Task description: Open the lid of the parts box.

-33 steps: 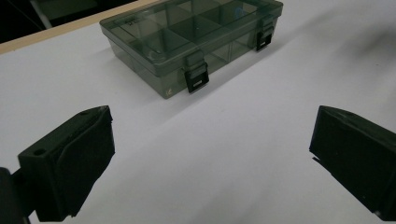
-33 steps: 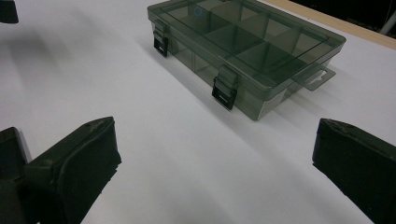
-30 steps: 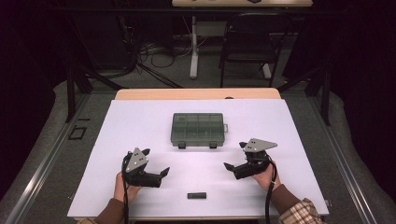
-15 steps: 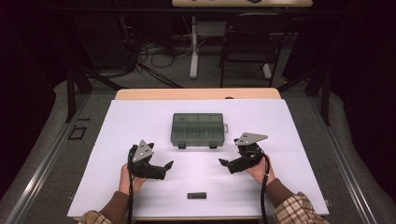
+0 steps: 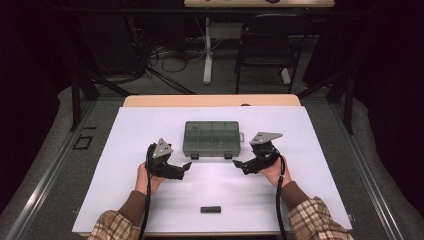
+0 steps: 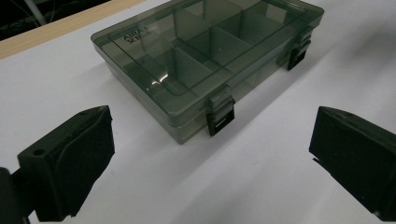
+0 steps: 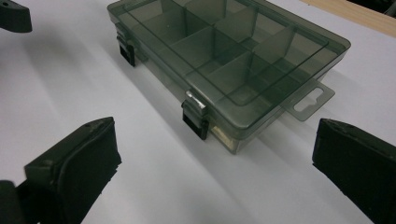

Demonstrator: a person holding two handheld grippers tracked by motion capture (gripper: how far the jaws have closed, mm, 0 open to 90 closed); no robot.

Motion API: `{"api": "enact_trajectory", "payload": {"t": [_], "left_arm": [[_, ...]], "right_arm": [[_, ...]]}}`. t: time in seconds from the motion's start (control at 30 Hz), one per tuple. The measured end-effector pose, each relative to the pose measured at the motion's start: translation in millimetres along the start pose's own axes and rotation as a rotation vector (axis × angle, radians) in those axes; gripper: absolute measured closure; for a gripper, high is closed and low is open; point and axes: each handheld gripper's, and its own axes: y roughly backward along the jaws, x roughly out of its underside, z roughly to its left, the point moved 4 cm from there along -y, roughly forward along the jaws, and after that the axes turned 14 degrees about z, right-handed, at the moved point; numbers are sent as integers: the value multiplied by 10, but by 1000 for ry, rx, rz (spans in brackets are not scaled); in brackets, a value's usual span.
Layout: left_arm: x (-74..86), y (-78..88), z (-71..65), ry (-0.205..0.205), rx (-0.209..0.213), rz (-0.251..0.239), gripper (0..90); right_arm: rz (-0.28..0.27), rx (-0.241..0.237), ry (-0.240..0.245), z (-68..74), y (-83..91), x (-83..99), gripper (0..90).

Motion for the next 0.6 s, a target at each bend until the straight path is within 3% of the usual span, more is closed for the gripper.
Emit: {"api": "enact_trajectory", "payload": {"t": [0.27,0.6], "left_arm": [[-94,-140,50,2,5,25,0],[-163,-297,138,9,-26,44,3]], "right_arm": [[34,-18,7,-54,-137,-142,0],[49,-24,-14,-125,-277,-198,4]]}}
